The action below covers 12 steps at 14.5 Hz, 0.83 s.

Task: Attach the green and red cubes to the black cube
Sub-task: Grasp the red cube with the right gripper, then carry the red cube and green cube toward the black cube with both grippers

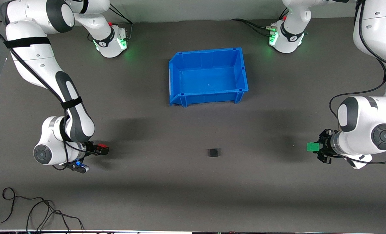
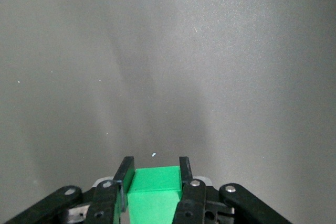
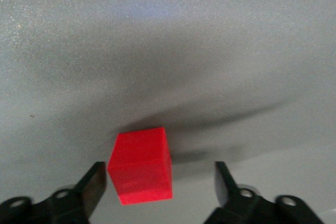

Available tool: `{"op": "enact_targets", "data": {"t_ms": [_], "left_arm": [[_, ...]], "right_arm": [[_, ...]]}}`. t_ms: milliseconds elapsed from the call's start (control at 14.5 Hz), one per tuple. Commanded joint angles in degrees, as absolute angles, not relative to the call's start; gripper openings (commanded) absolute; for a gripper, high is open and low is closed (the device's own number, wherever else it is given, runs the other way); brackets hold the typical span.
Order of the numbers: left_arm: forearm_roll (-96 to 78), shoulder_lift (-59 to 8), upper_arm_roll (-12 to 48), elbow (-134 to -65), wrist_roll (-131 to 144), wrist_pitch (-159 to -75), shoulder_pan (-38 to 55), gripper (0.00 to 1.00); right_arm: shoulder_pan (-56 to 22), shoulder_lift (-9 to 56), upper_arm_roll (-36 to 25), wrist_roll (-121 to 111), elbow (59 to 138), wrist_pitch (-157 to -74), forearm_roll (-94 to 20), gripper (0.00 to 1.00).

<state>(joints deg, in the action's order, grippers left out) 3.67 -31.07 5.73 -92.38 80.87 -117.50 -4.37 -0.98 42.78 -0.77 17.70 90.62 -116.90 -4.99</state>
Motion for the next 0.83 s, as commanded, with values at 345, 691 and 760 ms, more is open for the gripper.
{"op": "enact_targets", "data": {"t_ms": [345, 691, 760], "left_arm": [[3.3, -32.0, 5.4, -89.8, 81.8, -116.1, -3.7, 0.0], [3.2, -33.1, 5.4, -87.4, 87.3, -116.4, -1.7, 0.0], [3.2, -34.5, 5.4, -85.9, 90.0, -116.5, -0.7, 0.0]], "right_arm": [[-1.8, 41.1, -0.9, 18.4, 91.1, -119.0, -6.3, 0.0], [-1.8, 39.8, -1.1, 27.8, 91.0, -120.6, -27.8, 0.0], [-2.5, 39.7, -1.1, 31.9, 91.0, -122.2, -30.0, 0.0]]}}
